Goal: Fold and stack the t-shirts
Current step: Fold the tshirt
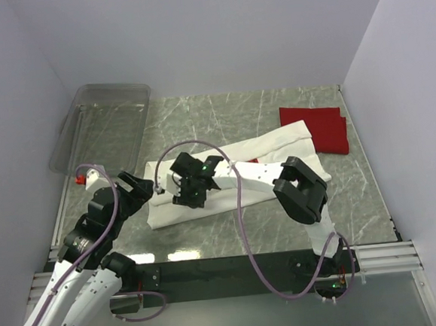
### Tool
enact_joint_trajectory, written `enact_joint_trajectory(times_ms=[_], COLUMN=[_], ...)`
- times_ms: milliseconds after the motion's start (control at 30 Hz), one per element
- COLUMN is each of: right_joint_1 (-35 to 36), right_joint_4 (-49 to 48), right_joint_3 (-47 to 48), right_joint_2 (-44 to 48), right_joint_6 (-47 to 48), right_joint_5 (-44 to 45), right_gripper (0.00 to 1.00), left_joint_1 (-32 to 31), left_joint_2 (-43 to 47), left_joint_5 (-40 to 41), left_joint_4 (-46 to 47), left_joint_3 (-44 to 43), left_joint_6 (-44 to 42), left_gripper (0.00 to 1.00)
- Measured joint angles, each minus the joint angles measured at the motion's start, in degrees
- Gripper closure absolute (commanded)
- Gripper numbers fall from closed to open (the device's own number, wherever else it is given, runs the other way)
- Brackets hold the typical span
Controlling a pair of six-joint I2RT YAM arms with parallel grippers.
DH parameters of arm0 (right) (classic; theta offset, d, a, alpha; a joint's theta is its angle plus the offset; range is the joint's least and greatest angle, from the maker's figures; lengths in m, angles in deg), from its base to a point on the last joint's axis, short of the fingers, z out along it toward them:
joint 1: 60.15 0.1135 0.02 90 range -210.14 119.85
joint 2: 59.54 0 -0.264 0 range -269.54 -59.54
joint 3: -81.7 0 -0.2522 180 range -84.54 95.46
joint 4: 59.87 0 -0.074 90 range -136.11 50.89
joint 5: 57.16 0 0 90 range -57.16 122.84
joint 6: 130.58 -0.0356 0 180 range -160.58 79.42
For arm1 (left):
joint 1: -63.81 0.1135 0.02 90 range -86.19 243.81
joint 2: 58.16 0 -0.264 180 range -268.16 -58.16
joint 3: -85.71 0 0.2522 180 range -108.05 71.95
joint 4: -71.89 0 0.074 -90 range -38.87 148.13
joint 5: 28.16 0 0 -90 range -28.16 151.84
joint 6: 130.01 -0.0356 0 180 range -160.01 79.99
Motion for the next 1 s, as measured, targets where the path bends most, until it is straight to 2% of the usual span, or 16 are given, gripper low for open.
enact_joint_trajectory(times_ms=[67,167,400,567,733,1000], right_joint_1=[-1.4,-6.0,-16.7,-15.8,-14.1,-12.6], right_joint_4=[0.5,2.3,6.0,6.8,7.8,8.4], right_joint_3=[0.0,1.2,17.2,24.6,25.7,26.0], right_joint_2=[0.3,1.6,-2.6,-10.6,-17.2,-19.3], right_joint_6=[0.3,0.5,-4.2,-9.4,-13.3,-16.0], right_joint_5=[-0.5,-3.6,-12.3,-16.2,-16.5,-16.5], right_gripper=[0.49,0.48,0.48,0.48,0.48,0.51], left_joint_1=[0.0,0.0,0.0,0.0,0.0,0.0], left_joint_2=[0.3,1.1,1.8,1.9,1.8,1.8], left_joint_5=[0.0,0.1,0.2,0.1,0.1,0.0], left_joint_4=[-0.3,-0.9,-1.0,-1.0,-0.8,-0.7], left_joint_3=[0.0,0.0,0.0,0.0,0.3,0.9], left_joint_6=[0.0,-0.2,-0.2,-0.2,-0.2,-0.4], left_gripper=[0.14,0.14,0.14,0.14,0.14,0.14])
